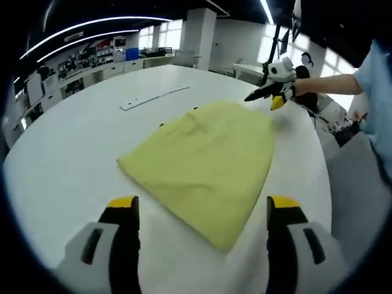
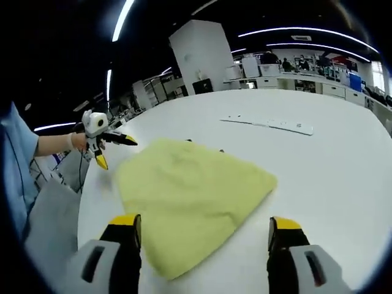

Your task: Fold the garment on the visible template until the final outline fits inside the template.

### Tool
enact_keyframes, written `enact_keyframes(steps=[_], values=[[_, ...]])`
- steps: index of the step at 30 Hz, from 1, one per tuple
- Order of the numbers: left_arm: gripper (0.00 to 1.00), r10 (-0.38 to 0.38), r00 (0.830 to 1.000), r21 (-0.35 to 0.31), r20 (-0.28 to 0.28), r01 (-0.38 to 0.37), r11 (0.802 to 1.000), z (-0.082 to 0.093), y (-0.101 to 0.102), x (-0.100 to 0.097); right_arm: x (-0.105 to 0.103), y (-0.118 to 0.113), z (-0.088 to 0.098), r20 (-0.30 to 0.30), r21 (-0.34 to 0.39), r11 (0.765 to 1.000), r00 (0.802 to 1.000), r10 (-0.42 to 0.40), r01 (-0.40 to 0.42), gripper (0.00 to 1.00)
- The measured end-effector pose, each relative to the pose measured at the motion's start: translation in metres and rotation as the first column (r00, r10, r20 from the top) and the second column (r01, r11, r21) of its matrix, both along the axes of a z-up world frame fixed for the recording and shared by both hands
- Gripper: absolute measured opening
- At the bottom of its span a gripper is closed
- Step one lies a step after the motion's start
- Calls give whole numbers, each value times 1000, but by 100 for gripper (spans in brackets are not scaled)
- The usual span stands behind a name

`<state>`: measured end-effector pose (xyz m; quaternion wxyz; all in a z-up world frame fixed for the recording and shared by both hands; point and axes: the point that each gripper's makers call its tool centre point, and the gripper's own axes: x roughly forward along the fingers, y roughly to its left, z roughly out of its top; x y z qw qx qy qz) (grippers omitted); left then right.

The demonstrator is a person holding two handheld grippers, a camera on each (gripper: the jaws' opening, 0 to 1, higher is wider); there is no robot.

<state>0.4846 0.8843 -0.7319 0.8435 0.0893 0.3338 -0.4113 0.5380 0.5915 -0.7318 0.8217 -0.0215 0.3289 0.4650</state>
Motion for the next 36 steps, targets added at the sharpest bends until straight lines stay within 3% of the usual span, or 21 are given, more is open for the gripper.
enact_keyframes(steps=[14, 26, 36], values=[[73, 21, 998, -27, -51, -22, 999, -9, 8, -32, -35, -11, -5, -26, 0, 1000, 1000, 15, -15, 84], [64, 39, 997, -51, -69, -42, 998, -9, 11, -43, -54, -17, -6, -39, -1, 1000, 999, 23, -23, 83], [47, 76, 991, -93, -107, -86, 992, -11, 13, -43, -68, -17, -12, -93, 17, 998, 994, 55, -54, 60]])
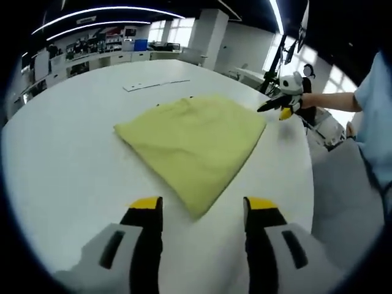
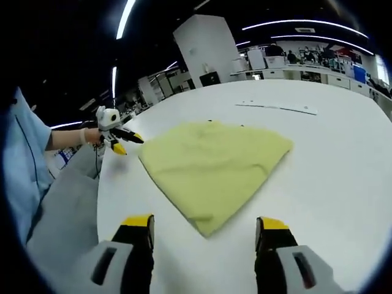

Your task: Fold the garment on the visible template until the final outline fits inside the template.

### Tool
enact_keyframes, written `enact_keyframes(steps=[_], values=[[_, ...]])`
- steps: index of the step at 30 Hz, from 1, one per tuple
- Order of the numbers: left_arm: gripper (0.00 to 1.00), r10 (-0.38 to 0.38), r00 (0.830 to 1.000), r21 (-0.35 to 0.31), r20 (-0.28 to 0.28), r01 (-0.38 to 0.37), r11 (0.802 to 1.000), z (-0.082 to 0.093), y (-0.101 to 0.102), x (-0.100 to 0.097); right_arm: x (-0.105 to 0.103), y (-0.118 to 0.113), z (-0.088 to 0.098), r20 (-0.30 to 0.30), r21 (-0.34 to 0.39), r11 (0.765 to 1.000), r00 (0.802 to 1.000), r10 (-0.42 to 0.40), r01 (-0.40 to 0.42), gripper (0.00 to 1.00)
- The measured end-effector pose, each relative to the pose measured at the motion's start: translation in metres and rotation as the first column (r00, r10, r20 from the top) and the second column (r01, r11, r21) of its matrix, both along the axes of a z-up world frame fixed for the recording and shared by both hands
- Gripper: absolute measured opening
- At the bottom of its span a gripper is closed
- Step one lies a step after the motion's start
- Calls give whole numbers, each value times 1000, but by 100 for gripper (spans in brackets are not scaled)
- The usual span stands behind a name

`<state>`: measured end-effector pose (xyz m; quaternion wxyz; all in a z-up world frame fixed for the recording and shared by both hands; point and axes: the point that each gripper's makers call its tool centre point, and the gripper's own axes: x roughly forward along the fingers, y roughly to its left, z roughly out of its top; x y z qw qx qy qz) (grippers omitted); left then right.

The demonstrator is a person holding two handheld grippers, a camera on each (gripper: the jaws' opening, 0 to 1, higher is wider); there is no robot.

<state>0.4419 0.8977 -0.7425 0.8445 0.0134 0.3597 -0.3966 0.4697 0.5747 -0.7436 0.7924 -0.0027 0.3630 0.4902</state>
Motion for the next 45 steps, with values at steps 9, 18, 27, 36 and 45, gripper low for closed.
enact_keyframes(steps=[9, 18, 27, 36, 45], values=[[33, 27, 999, -36, -33, -28, 999, -6, 0, -2, -8, 4, -9, -57, 35, 999, 998, 8, -6, 33], [20, 63, 996, -76, -68, -68, 995, -9, 2, -2, -9, 2, -15, -103, 74, 997, 994, -32, 39, 15], [10, 66, 994, -77, -88, -72, 994, -13, 3, -2, -9, 3, -16, -129, 85, 995, 990, -49, 60, 4], [0, 95, 988, -98, -119, -107, 989, -15, 4, -2, -8, 2, -11, -113, 89, 995, 993, -40, 50, 0], [0, 117, 985, -97, -127, -129, 987, -15, 8, -3, -9, -12, -10, -95, 56, 998, 995, -27, 33, 0]])
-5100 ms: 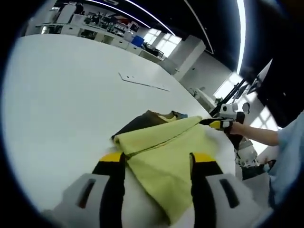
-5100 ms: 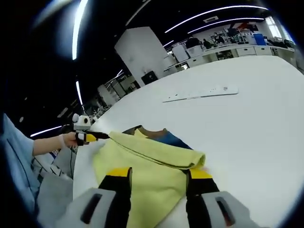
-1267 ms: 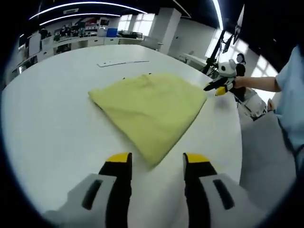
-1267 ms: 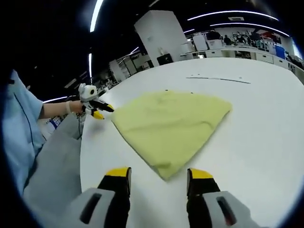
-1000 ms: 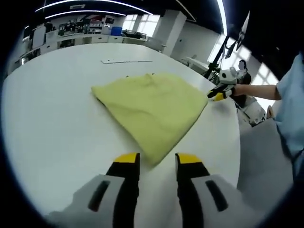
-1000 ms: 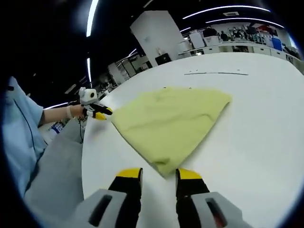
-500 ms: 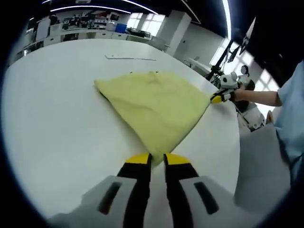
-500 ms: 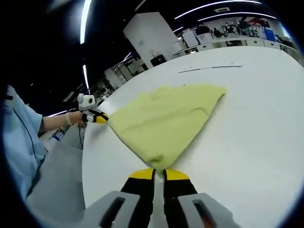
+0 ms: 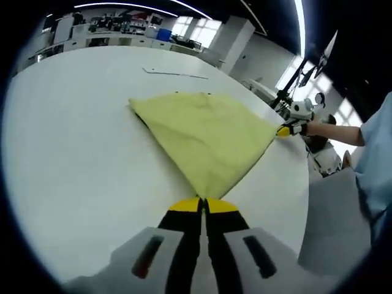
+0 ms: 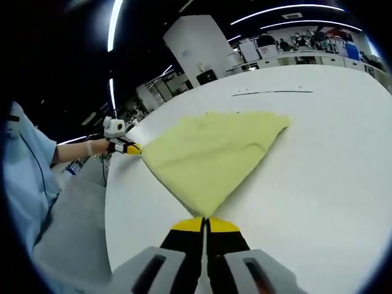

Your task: Fold the garment on the visible template until the final outline fits inside the template.

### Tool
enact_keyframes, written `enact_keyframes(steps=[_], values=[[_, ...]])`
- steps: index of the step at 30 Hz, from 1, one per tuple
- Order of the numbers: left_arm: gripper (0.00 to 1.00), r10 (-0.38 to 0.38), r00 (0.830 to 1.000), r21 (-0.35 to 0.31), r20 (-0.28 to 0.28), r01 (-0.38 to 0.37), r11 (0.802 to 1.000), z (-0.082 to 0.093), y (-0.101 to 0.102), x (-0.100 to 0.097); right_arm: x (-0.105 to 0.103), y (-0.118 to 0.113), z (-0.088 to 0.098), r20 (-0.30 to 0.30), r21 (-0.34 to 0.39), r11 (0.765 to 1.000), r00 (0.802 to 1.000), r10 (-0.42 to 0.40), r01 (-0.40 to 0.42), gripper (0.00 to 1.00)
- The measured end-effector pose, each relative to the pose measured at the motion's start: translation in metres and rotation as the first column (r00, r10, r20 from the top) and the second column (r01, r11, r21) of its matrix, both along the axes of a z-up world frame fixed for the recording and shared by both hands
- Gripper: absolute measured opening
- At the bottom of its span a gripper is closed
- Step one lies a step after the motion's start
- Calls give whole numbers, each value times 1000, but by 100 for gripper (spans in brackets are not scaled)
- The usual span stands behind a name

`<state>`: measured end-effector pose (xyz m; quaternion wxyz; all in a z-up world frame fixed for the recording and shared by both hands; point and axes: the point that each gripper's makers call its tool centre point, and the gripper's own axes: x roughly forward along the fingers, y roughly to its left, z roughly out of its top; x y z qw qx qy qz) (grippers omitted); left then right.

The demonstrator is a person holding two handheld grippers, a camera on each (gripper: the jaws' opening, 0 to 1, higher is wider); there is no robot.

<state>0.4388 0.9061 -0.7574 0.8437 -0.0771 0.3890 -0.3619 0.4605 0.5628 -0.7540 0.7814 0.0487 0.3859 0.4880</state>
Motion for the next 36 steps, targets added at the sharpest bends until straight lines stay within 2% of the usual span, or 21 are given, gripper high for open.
enact_keyframes(steps=[10, 27, 36], values=[[0, -15, 1000, -10, -13, 15, 1000, 0, -1, -12, -10, -1, -3, -7, -23, 999, 1000, 29, -29, 0], [0, -10, 998, -37, -56, 8, 999, -1, -2, -70, -60, -3, -6, -42, -21, 998, 998, 52, -53, 0], [0, -2, 997, -55, -71, -2, 998, -2, -6, -84, -73, -6, -6, -61, -13, 999, 997, 36, -37, 0]])
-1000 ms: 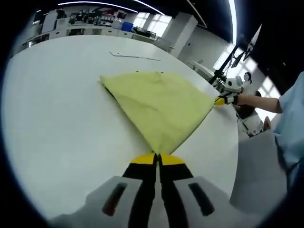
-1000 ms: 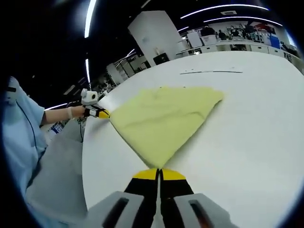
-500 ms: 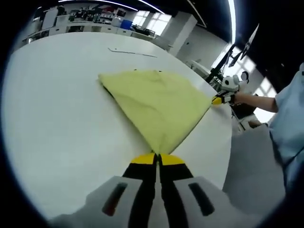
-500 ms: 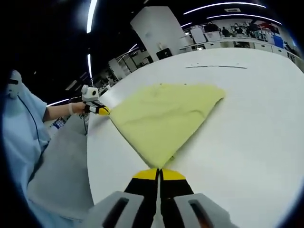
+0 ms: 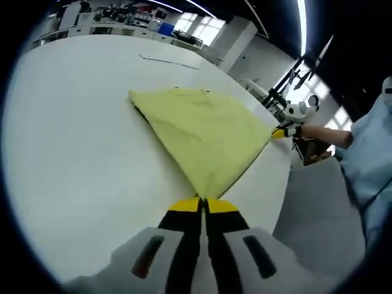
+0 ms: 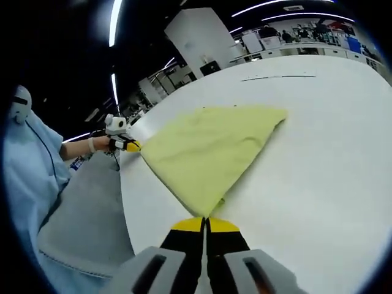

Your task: Fold the garment on the visible template until the final outline fits inside the template.

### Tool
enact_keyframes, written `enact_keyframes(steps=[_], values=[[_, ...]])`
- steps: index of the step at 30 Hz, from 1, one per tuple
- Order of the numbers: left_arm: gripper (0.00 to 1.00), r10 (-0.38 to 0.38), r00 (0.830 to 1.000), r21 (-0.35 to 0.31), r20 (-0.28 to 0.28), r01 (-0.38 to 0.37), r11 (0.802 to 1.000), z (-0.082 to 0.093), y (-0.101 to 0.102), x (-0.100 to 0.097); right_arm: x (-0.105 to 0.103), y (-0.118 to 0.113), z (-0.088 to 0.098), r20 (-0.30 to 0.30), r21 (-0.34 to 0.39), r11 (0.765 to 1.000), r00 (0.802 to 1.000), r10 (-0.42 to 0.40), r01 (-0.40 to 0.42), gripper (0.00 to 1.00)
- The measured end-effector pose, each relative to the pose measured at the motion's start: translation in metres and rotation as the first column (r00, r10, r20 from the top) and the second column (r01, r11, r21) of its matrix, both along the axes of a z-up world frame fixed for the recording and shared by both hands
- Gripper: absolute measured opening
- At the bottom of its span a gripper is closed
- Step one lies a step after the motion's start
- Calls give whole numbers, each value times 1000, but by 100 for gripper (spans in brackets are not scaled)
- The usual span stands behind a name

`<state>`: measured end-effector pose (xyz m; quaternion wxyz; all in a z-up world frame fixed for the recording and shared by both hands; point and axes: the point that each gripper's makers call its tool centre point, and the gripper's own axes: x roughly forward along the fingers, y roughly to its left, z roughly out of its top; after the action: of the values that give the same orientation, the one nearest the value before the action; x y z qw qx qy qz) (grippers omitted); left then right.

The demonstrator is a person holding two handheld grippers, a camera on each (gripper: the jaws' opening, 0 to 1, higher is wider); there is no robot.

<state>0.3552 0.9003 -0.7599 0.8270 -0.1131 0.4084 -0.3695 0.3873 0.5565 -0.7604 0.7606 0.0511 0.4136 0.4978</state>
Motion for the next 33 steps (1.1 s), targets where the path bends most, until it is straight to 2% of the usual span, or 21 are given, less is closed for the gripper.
enact_keyframes(steps=[10, 15, 19, 21, 23, 24, 27, 33], values=[[0, -4, 1000, 16, -1, 4, 1000, -3, 1, 1, 0, 0, -3, 2, -7, 1000, 1000, -1, 1, 0], [0, -5, 1000, 19, 6, 5, 1000, -3, 0, 1, -1, 1, 1, 0, 6, 1000, 1000, -10, 10, 0], [0, 3, 1000, 7, 17, -3, 1000, 2, 0, 2, -3, 2, 7, 23, 18, 1000, 1000, -12, 11, 0], [10, 8, 999, 8, 41, -8, 1000, 5, 0, 3, -5, 1, 11, 50, 22, 1000, 999, 0, -1, 2], [29, 12, 997, 24, 70, -14, 1000, 8, 2, 5, -7, 1, 14, 60, 23, 1000, 998, -2, 1, 19], [34, 16, 997, 24, 73, -17, 1000, 10, 2, 5, -6, 0, 16, 76, 17, 1000, 997, -7, 5, 27], [52, 23, 992, 46, 122, -28, 999, 19, 6, 8, -5, -3, 25, 112, 14, 1000, 993, -28, 26, 42], [80, 38, 984, 77, 175, -53, 996, 35, 9, 8, 1, -10, 40, 176, 13, 997, 982, -73, 72, 60]])
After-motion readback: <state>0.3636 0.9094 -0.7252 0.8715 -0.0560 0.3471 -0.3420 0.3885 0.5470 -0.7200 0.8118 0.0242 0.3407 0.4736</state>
